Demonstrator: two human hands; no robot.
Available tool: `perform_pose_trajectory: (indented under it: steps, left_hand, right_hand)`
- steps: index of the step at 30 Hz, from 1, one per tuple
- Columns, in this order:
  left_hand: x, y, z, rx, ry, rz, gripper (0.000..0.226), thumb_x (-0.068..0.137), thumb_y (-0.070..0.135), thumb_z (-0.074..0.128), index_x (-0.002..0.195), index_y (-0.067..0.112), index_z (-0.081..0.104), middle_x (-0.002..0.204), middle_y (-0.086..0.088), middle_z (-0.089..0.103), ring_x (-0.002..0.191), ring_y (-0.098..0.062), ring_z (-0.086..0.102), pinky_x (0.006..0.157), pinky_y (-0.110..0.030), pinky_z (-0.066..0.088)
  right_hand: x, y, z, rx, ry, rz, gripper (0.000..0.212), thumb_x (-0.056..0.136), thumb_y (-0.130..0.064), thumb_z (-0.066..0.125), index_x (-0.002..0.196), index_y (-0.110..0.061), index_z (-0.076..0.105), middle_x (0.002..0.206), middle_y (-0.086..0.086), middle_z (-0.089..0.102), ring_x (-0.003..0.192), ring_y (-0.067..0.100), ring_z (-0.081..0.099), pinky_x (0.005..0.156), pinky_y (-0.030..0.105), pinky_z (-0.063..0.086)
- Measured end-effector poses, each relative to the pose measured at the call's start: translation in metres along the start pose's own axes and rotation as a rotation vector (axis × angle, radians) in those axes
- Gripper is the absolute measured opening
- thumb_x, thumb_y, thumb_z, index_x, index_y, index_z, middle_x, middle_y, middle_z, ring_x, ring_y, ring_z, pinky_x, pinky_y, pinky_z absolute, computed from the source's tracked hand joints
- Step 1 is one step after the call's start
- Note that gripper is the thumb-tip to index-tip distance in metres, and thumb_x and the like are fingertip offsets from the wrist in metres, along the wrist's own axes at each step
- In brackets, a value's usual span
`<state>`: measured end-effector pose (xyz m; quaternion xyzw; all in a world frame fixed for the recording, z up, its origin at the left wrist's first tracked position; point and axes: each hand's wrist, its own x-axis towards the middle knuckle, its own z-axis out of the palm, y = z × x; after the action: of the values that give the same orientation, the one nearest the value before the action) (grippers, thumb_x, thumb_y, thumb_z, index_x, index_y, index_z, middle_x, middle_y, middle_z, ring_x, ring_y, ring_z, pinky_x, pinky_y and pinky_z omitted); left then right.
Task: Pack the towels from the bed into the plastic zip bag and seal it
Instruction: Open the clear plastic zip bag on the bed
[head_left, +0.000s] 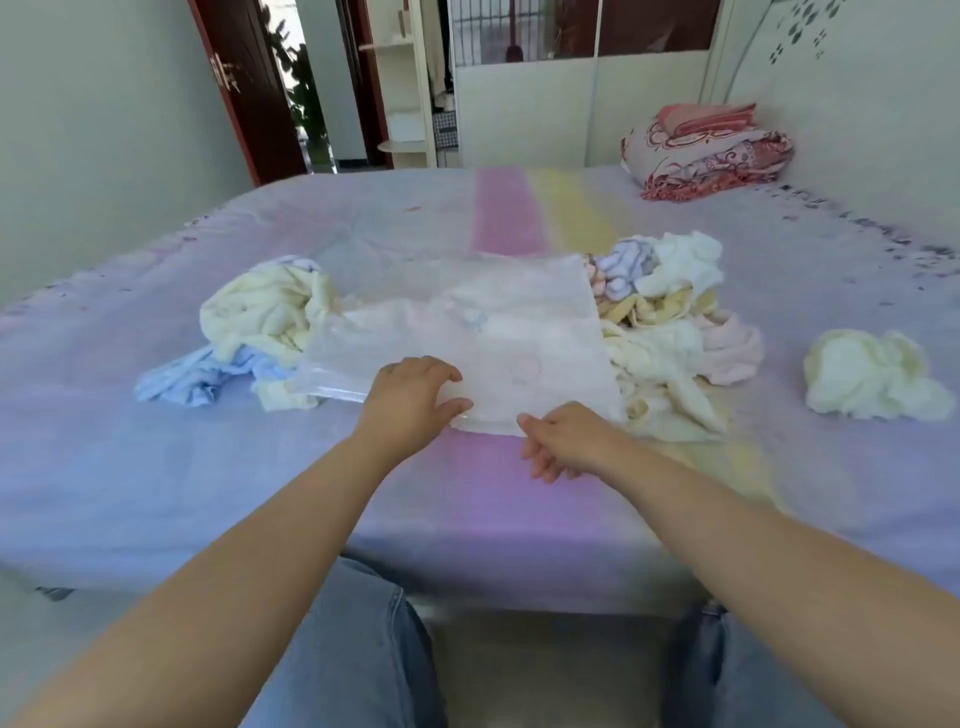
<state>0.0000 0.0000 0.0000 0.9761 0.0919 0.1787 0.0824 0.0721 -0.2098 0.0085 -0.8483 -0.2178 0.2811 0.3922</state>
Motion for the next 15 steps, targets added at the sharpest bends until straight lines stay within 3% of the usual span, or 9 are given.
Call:
perform_pose_trajectory:
  steps: [3, 5, 7, 9, 11, 13, 15]
  left_hand:
    - [-0.01, -0.009, 0.001, 0.176, -0.082, 0.027, 0.051, 0.092, 0.051, 0.055, 0.137, 0.027, 0.053, 0.146, 0.006, 0.048, 0.139, -0.02, 0.038, 0.117, -0.049, 0.016]
    - [-0.013, -0.014, 0.004, 0.174, -0.077, 0.032, 0.044, 0.093, 0.041, 0.059, 0.134, 0.025, 0.056, 0.144, 0.004, 0.052, 0.136, -0.021, 0.044, 0.116, -0.051, 0.02]
    - [-0.012, -0.017, 0.008, 0.155, 0.013, 0.076, 0.028, 0.09, 0.025, 0.065, 0.117, 0.018, 0.069, 0.125, -0.003, 0.067, 0.115, -0.027, 0.062, 0.104, -0.052, 0.037]
    - [-0.011, -0.014, 0.01, 0.145, 0.1, 0.116, 0.013, 0.088, 0.017, 0.061, 0.094, 0.012, 0.071, 0.096, -0.007, 0.073, 0.086, -0.033, 0.069, 0.075, -0.04, 0.048]
    - [-0.011, -0.003, 0.011, 0.13, 0.09, 0.069, 0.018, 0.095, 0.019, 0.051, 0.088, 0.014, 0.067, 0.086, -0.005, 0.068, 0.075, -0.034, 0.064, 0.058, -0.03, 0.036]
    - [-0.006, 0.012, 0.011, 0.155, 0.042, 0.032, 0.02, 0.098, 0.021, 0.047, 0.086, 0.017, 0.063, 0.086, -0.003, 0.065, 0.075, -0.033, 0.062, 0.056, -0.029, 0.03]
    - [-0.001, 0.029, 0.012, 0.19, 0.02, 0.023, 0.015, 0.092, 0.017, 0.054, 0.078, 0.017, 0.06, 0.078, -0.003, 0.062, 0.066, -0.033, 0.061, 0.053, -0.029, 0.029]
  right_hand:
    - [0.003, 0.005, 0.022, 0.373, -0.008, 0.116, 0.033, 0.096, -0.044, 0.05, 0.106, -0.014, 0.059, 0.098, 0.006, 0.072, 0.061, 0.015, 0.065, 0.052, 0.021, 0.047]
    - [0.011, 0.005, 0.032, 0.662, 0.063, 0.095, 0.021, 0.097, -0.033, 0.053, 0.106, -0.014, 0.055, 0.108, 0.006, 0.068, 0.064, 0.016, 0.065, 0.052, 0.023, 0.048]
    - [0.02, -0.001, 0.034, 0.8, 0.175, 0.075, 0.012, 0.096, -0.023, 0.056, 0.103, -0.013, 0.058, 0.109, 0.005, 0.068, 0.065, 0.016, 0.066, 0.05, 0.023, 0.049]
    - [0.026, -0.006, 0.034, 0.856, 0.267, 0.062, 0.003, 0.093, -0.015, 0.059, 0.095, -0.013, 0.06, 0.102, 0.005, 0.07, 0.062, 0.014, 0.065, 0.049, 0.022, 0.048]
    - [0.03, -0.009, 0.03, 0.866, 0.376, 0.036, 0.006, 0.093, -0.01, 0.056, 0.089, -0.008, 0.061, 0.095, 0.007, 0.07, 0.06, 0.013, 0.063, 0.048, 0.022, 0.047]
    - [0.032, -0.011, 0.022, 0.874, 0.451, -0.004, 0.013, 0.094, -0.012, 0.054, 0.085, -0.008, 0.062, 0.092, 0.007, 0.07, 0.06, 0.012, 0.062, 0.048, 0.022, 0.047]
    - [0.031, -0.013, 0.015, 0.857, 0.404, -0.038, 0.012, 0.093, -0.019, 0.059, 0.087, -0.012, 0.066, 0.092, 0.003, 0.072, 0.065, 0.012, 0.064, 0.051, 0.022, 0.05]
